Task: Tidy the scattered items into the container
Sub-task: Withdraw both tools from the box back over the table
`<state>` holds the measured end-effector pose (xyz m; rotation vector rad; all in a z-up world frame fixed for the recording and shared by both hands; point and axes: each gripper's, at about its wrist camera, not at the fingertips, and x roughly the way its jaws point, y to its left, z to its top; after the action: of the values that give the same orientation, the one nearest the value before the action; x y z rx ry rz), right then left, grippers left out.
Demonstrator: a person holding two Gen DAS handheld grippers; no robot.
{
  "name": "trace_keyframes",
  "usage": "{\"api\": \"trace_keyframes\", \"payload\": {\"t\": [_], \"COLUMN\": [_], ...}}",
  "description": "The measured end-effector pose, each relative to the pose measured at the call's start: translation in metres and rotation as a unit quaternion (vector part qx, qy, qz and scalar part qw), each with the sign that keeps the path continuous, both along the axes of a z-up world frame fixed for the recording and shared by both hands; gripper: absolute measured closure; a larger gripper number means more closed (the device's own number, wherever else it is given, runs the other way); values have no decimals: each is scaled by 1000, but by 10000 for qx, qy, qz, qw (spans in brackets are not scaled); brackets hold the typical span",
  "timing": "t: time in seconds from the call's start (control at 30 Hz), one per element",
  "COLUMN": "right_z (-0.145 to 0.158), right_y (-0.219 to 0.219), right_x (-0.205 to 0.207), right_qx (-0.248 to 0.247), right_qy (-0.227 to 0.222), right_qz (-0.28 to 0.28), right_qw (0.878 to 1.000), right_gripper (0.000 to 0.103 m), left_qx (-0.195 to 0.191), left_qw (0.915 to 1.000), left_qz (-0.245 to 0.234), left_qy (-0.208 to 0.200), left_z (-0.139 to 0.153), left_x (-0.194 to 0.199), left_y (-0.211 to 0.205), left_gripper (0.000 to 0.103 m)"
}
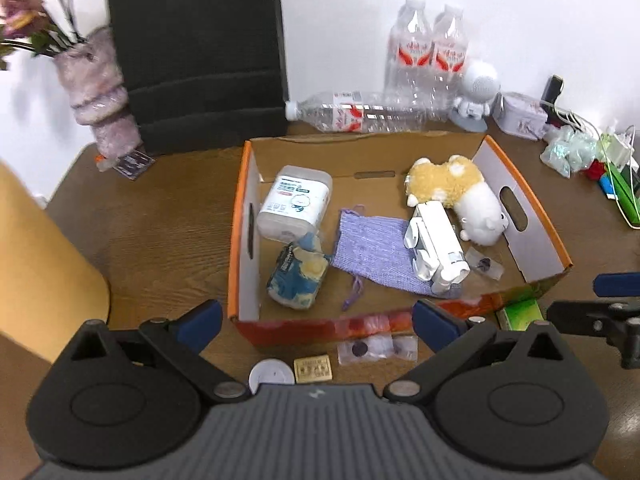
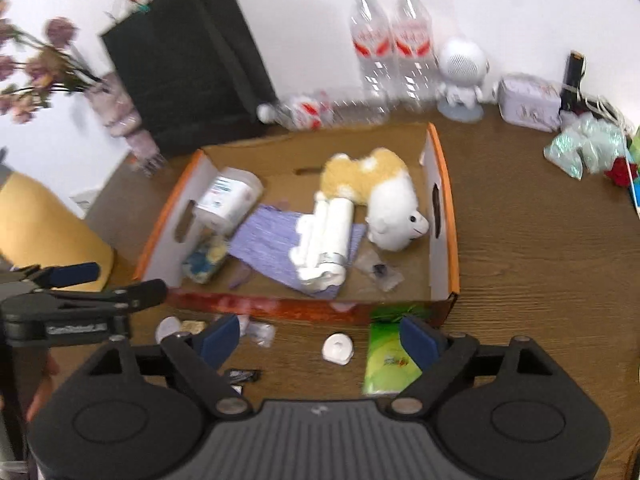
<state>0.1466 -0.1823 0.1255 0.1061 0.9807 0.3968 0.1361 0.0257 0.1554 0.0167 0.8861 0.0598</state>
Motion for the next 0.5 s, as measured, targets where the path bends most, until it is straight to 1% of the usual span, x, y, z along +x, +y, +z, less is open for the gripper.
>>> {"api": "trace_keyframes", "payload": {"t": [0.07, 0.13, 0.17, 0.23, 0.27, 0.3, 0.37, 0.43, 0.5], "right_z": [-4, -15, -24, -46, -59, -69, -87, -103, -117], "right_y": [-4, -10, -14, -23, -27, -28, -28, -25, -20], "right_x": [-24, -52, -66, -91, -102, -112, -131, -146, -155], "right_qx": [59, 51, 110, 338, 396, 409, 380, 193, -93], "right_qy": [-477, -1083, -1406, -1898, -2023, -2079, -2128, -2108, -2010], "right_qz": [-43, -108, -128, -184, -245, -276, -284, -281, -200], "right_qw": [9988, 9941, 9899, 9811, 9782, 9769, 9759, 9769, 9793], "right_gripper": [15, 10, 5, 3, 3, 3, 2, 2, 2], "left_qx": [4, 171, 237, 251, 230, 179, -74, -412, -595], "left_qw": [9991, 9951, 9911, 9838, 9823, 9825, 9840, 9862, 9901], "left_qz": [178, 329, 304, 94, 24, -1, 51, 137, 146], "left_qy": [-373, -919, -1274, -1773, -1857, -1852, -1781, -1600, -1262], "left_z": [-6, -16, -23, -41, -51, -60, -77, -94, -108], "left_x": [-29, -64, -83, -114, -127, -137, -154, -163, -163], "left_y": [0, -6, -11, -17, -20, -22, -21, -18, -16], "left_gripper": [0, 0, 0, 0, 0, 0, 0, 0, 0]}}
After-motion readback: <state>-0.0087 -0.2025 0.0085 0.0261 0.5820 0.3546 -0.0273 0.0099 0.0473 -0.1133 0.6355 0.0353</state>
